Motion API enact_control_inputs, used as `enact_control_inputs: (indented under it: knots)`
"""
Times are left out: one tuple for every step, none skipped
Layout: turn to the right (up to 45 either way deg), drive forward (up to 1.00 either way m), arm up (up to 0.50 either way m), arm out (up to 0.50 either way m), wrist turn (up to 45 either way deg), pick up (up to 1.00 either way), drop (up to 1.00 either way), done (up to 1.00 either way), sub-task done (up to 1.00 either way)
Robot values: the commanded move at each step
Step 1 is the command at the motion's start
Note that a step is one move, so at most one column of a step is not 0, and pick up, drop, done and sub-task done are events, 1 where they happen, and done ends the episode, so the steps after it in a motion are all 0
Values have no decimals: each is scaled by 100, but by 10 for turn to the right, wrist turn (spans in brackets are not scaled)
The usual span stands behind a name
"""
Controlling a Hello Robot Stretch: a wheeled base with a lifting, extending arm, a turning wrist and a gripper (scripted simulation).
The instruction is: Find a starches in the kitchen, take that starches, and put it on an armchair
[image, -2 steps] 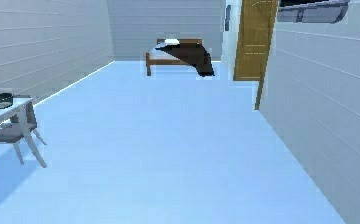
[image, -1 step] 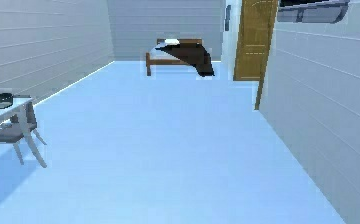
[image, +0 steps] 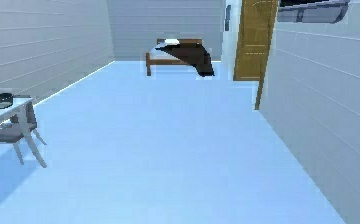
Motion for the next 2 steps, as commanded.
enact_control_inputs:
  knots:
    - [0, 0, -32, 0, 0, 0, 0, 0, 0]
    - [0, 0, -32, 0, 0, 0, 0, 0, 0]
